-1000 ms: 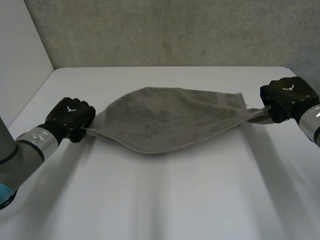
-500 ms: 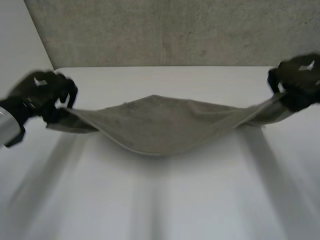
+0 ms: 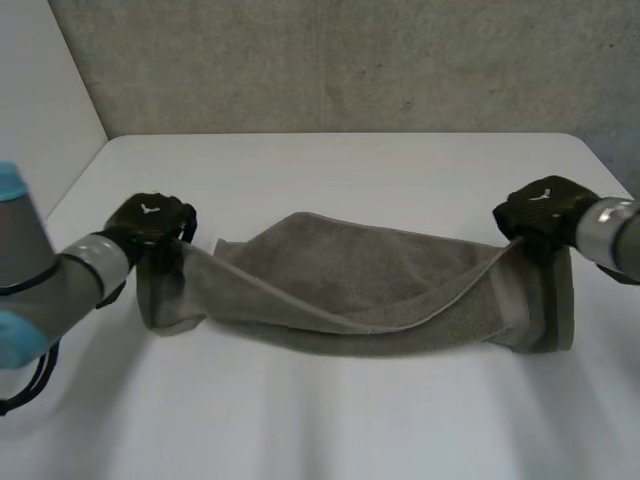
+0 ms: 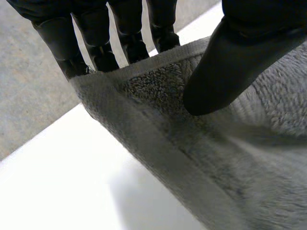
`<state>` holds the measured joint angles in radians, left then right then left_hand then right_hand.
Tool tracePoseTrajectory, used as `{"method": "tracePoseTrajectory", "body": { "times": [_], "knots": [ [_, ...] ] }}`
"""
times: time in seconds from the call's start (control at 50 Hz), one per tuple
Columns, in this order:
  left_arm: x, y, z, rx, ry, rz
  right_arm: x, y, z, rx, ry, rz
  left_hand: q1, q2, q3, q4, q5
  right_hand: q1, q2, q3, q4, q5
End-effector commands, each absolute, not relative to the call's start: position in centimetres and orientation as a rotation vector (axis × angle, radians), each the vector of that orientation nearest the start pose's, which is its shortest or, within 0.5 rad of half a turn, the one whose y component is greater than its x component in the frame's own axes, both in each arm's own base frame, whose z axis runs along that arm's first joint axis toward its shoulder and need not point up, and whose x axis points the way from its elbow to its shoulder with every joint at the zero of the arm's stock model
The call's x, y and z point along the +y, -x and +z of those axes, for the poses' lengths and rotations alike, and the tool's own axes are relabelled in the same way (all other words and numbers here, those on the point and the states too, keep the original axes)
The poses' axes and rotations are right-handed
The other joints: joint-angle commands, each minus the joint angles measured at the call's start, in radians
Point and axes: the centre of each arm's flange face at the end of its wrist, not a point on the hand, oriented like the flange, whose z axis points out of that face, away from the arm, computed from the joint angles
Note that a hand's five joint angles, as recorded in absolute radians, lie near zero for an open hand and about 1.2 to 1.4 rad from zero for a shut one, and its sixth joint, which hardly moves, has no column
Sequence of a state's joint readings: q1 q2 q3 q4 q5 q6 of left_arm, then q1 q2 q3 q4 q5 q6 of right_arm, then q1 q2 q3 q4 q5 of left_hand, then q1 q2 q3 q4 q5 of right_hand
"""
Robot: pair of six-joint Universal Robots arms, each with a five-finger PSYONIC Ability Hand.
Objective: Fold the towel.
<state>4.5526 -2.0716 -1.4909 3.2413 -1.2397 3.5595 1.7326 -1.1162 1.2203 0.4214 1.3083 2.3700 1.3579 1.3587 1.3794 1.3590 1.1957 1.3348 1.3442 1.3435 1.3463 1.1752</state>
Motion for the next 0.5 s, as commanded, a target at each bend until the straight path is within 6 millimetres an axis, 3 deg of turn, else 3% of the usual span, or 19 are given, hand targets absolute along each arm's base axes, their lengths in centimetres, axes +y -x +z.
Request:
{"method": "tracePoseTrajectory", "body": {
  "times": [0.02, 0.04, 0.06, 0.08, 0.1, 0.12, 0.14, 0.16, 0.18, 0.2, 0.22, 0.24, 0.26, 0.32, 0.4, 0.44, 0.46, 0.48, 0.5],
  "knots": [
    [-37.6, 24.9, 24.7, 2.07, -0.998, -2.178, -35.9, -24.8, 29.8, 2.088, 1.334, -2.189, 0.038, 0.038, 0.017, 0.037, 0.026, 0.061, 0.052, 0.053, 0.05, 0.047],
    [-37.6, 24.9, 24.7, 2.069, -0.997, -2.179, -36.5, -25.4, 32.8, 1.933, 1.182, -2.377, 0.038, 0.038, 0.017, 0.037, 0.026, 0.061, 0.052, 0.053, 0.05, 0.047],
    [-38.0, 25.3, 28.2, 1.983, -0.898, -2.299, -36.5, -25.4, 32.8, 1.931, 1.181, -2.378, 0.038, 0.038, 0.017, 0.037, 0.026, 0.061, 0.052, 0.053, 0.05, 0.047],
    [-38.0, 25.3, 28.2, 1.982, -0.897, -2.3, -36.6, -25.5, 36.3, 1.755, 1.011, -2.546, 0.038, 0.038, 0.017, 0.037, 0.026, 0.061, 0.052, 0.053, 0.05, 0.047],
    [-38.1, 25.2, 31.8, 1.905, -0.776, -2.418, -35.9, -25.2, 40.1, 1.559, 0.847, -2.684, 0.038, 0.038, 0.017, 0.037, 0.026, 0.061, 0.052, 0.053, 0.05, 0.047],
    [-38.2, 24.5, 35.3, 1.817, -0.637, -2.539, -35.9, -25.2, 40.2, 1.557, 0.845, -2.685, 0.038, 0.038, 0.017, 0.037, 0.026, 0.061, 0.052, 0.053, 0.05, 0.047],
    [-38.2, 24.5, 35.4, 1.816, -0.635, -2.54, -34.6, -24.6, 43.9, 1.371, 0.714, -2.781, 0.038, 0.038, 0.017, 0.037, 0.026, 0.061, 0.052, 0.053, 0.05, 0.047],
    [-38.1, 23.9, 38.6, 1.72, -0.499, -2.667, -34.6, -24.6, 43.9, 1.369, 0.712, -2.782, 0.038, 0.038, 0.017, 0.037, 0.026, 0.061, 0.052, 0.053, 0.05, 0.047],
    [-37.8, 23.4, 41.2, 1.631, -0.392, -2.792, -33.3, -24.3, 46.4, 1.239, 0.617, -2.823, 0.038, 0.038, 0.017, 0.037, 0.026, 0.061, 0.052, 0.053, 0.05, 0.047],
    [-37.8, 23.4, 41.2, 1.63, -0.391, -2.793, -32.5, -23.8, 48.0, 1.183, 0.553, -2.835, 0.038, 0.038, 0.017, 0.037, 0.026, 0.061, 0.052, 0.053, 0.05, 0.047],
    [-37.5, 23.1, 43.4, 1.554, -0.318, -2.905, -32.5, -23.8, 48.0, 1.182, 0.553, -2.835, 0.038, 0.038, 0.017, 0.037, 0.026, 0.061, 0.052, 0.053, 0.05, 0.047],
    [-37.5, 23.1, 43.4, 1.553, -0.318, -2.906, -32.6, -23.4, 48.2, 1.201, 0.542, -2.837, 0.038, 0.038, 0.017, 0.037, 0.026, 0.061, 0.052, 0.053, 0.05, 0.047],
    [-37.3, 22.7, 44.8, 1.498, -0.273, -2.982, -33.0, -23.1, 48.2, 1.246, 0.553, -2.829, 0.038, 0.038, 0.017, 0.037, 0.026, 0.061, 0.052, 0.053, 0.05, 0.047],
    [-37.8, 21.8, 45.2, 1.495, -0.249, -2.981, -33.3, -23.1, 47.8, 1.315, 0.585, -2.798, 0.038, 0.038, 0.017, 0.037, 0.026, 0.061, 0.052, 0.053, 0.05, 0.047],
    [-38.3, 21.4, 44.0, 1.554, -0.247, -2.938, -35.1, -24.0, 44.5, 1.556, 0.729, -2.643, 0.038, 0.038, 0.017, 0.037, 0.026, 0.061, 0.052, 0.053, 0.05, 0.047],
    [-39.0, 21.1, 41.6, 1.652, -0.252, -2.87, -35.5, -24.4, 43.3, 1.617, 0.785, -2.6, 0.038, 0.038, 0.017, 0.037, 0.026, 0.061, 0.052, 0.053, 0.05, 0.047],
    [-39.0, 21.1, 41.6, 1.653, -0.252, -2.87, -35.8, -24.6, 42.0, 1.676, 0.84, -2.552, 0.038, 0.038, 0.017, 0.037, 0.026, 0.061, 0.052, 0.053, 0.05, 0.047],
    [-39.4, 20.6, 40.0, 1.713, -0.248, -2.822, -36.1, -24.9, 40.7, 1.721, 0.892, -2.499, 0.038, 0.038, 0.017, 0.037, 0.026, 0.061, 0.052, 0.053, 0.05, 0.047],
    [-39.9, 20.0, 38.1, 1.784, -0.244, -2.763, -36.1, -24.9, 40.6, 1.721, 0.893, -2.498, 0.038, 0.038, 0.017, 0.037, 0.026, 0.061, 0.052, 0.053, 0.05, 0.047]
  ]
}}
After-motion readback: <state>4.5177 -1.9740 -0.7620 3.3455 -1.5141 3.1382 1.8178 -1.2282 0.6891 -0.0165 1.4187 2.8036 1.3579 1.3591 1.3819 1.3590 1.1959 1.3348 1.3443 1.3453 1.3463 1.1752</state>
